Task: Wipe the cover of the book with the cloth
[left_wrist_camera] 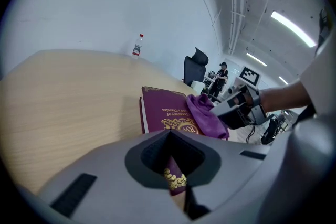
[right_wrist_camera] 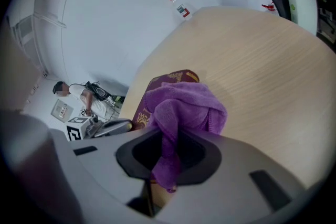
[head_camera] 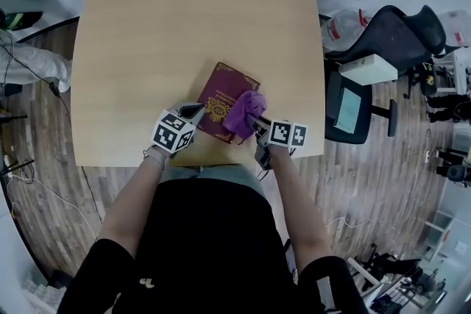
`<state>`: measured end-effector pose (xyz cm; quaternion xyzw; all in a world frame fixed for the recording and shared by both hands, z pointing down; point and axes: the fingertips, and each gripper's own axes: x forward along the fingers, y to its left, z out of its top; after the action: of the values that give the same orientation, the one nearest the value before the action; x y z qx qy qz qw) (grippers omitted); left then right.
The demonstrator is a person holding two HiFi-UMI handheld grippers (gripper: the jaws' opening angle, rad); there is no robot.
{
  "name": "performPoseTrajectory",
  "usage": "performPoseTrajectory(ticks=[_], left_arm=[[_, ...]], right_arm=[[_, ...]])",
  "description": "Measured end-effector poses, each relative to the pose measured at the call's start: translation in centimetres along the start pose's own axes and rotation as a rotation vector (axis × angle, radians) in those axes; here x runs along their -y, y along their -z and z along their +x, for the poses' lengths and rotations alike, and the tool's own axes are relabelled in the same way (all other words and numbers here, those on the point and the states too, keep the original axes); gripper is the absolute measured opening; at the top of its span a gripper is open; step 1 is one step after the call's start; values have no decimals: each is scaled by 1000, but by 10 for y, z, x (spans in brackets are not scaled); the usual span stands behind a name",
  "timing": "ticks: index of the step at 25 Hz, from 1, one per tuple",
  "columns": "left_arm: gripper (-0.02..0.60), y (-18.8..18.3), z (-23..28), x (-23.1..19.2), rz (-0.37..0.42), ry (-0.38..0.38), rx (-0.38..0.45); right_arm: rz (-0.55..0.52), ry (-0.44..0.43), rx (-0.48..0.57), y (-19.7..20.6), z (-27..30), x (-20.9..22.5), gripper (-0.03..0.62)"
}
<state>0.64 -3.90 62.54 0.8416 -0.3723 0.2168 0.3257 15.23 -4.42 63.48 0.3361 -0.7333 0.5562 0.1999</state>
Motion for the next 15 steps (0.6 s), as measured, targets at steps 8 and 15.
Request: performPoseTrajectory(ticks=[8, 15], left_arm=[[18, 3, -7, -5, -113, -86, 25], [18, -23, -45, 24, -178, -48, 144]], right_arm=[[-108, -27, -58, 30, -19, -19, 69], [-267, -43, 44, 11, -53, -50, 69]])
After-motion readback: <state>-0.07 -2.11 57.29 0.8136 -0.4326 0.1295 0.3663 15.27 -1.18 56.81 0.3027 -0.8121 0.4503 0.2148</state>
